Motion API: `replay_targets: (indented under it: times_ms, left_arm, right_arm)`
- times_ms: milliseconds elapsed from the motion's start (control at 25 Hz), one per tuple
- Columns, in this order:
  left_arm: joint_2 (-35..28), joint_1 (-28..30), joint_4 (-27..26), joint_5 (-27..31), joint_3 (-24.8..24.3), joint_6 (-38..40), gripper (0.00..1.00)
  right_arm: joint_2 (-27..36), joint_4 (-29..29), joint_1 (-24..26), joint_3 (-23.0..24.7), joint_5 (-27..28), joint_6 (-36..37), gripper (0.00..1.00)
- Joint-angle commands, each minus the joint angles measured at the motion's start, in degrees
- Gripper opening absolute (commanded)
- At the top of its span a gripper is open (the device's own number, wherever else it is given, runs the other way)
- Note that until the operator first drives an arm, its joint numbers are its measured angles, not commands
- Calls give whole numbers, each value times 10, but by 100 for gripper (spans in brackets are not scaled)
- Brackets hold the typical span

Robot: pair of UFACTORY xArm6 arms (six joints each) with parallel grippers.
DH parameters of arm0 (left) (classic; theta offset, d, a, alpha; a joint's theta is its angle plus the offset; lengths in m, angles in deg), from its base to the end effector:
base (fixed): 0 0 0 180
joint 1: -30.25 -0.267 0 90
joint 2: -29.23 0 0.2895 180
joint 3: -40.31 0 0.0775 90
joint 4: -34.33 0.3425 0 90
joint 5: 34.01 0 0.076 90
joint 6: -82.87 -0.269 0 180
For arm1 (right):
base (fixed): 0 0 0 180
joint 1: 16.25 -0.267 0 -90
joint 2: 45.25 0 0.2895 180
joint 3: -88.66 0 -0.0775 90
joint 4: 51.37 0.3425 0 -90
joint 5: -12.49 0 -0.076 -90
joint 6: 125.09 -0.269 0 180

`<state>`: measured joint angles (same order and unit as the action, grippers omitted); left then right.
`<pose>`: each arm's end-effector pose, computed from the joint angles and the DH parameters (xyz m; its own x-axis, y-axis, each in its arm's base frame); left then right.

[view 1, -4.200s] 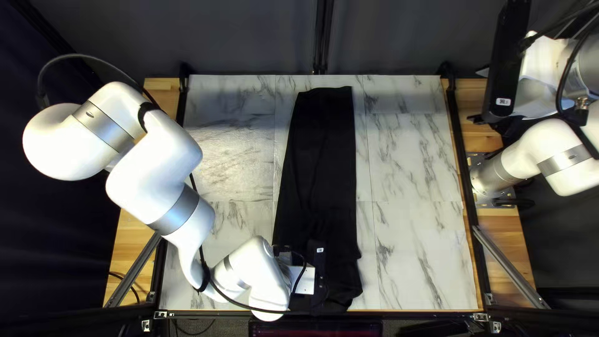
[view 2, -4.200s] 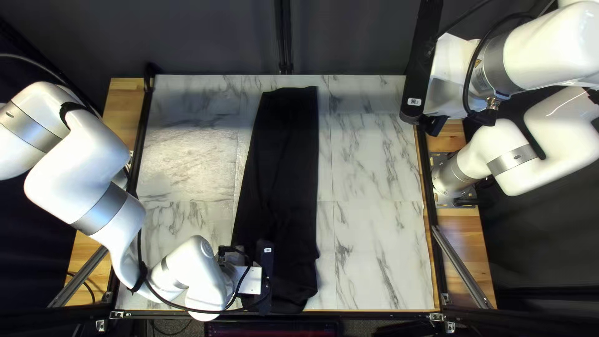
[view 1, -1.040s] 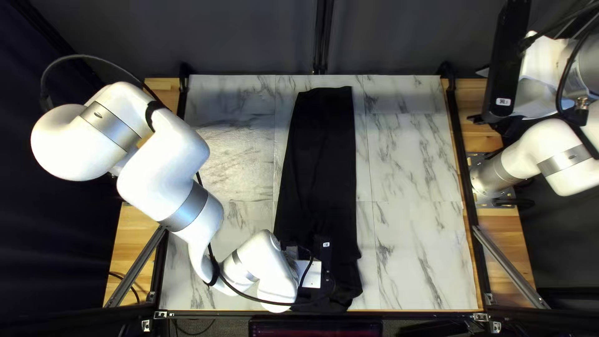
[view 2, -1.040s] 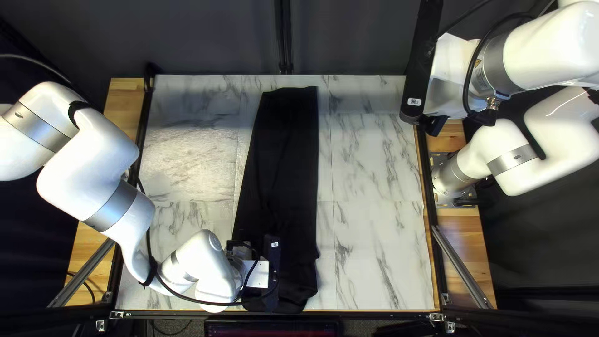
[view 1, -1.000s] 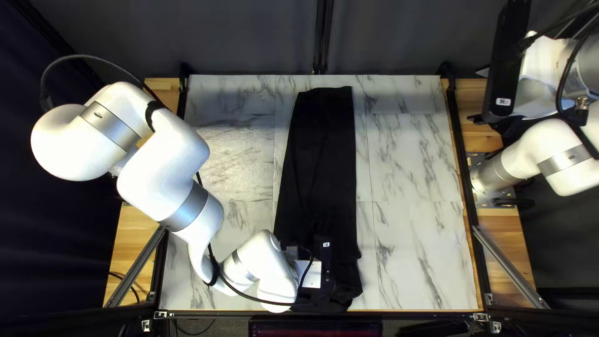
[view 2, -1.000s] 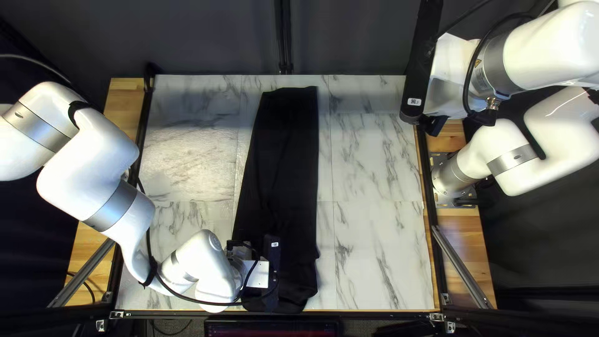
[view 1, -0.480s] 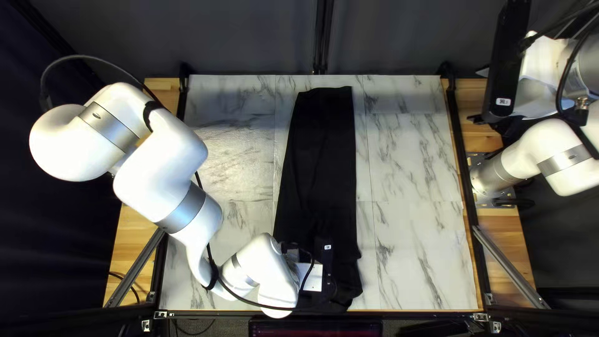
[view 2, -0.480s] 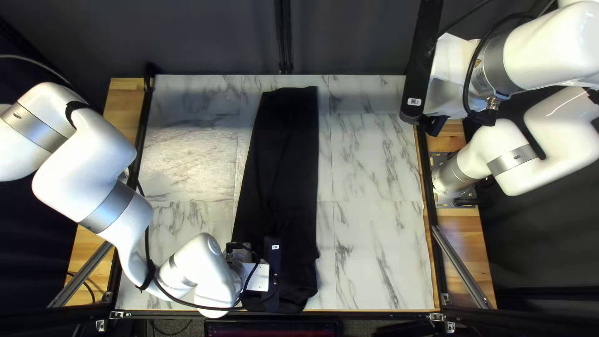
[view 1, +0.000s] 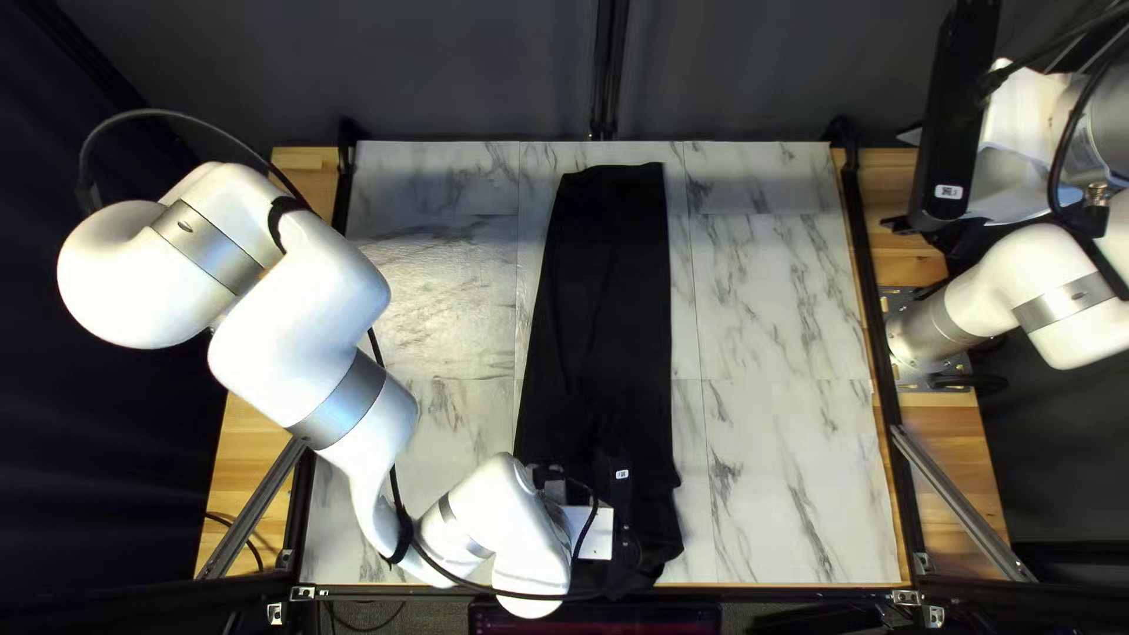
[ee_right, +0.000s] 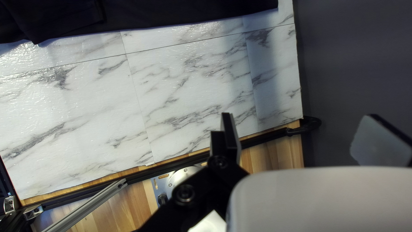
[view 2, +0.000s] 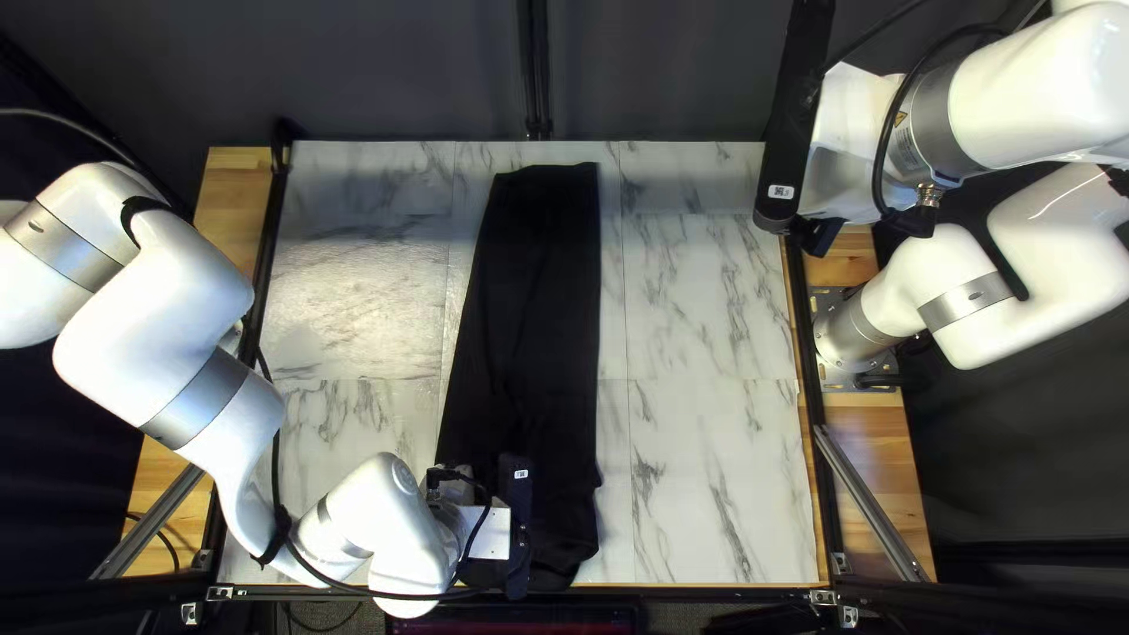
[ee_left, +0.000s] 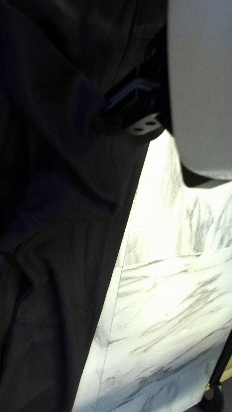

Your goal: Fold t-shirt

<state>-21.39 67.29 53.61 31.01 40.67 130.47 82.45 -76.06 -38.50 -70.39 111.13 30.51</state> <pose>0.4528 -0.2541 0.0652 0.9999 0.0009 0.0134 0.0057 -0.9307 -0.3657 0.2609 -0.0184 0.4377 0.9488 -0.0791 0.3057 -0.1750 -0.9376 0.3005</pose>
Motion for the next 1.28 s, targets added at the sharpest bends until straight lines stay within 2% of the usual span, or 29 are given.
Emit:
replay_targets:
  times_ms: [40,560,1040,1120,1160,1200,1240,1280]
  left_arm:
    - [1,6,-4,7,9,0,5]
    - [37,26,-22,23,53,3,7]
    - [54,37,-32,22,69,6,7]
    - [56,39,-33,22,72,6,10]
    - [56,39,-33,22,72,5,14]
    - [56,39,-33,21,72,5,30]
    - [56,39,-33,20,72,4,75]
    - [54,39,-34,20,71,4,100]
  right_arm:
    - [0,0,0,0,0,0,100]
    - [0,0,0,0,0,0,100]
    - [0,0,0,0,0,0,100]
    - [0,0,0,0,0,0,100]
    - [0,0,0,0,0,0,100]
    - [0,0,0,0,0,0,100]
    - [0,0,0,0,0,0,100]
    - [0,0,0,0,0,0,100]
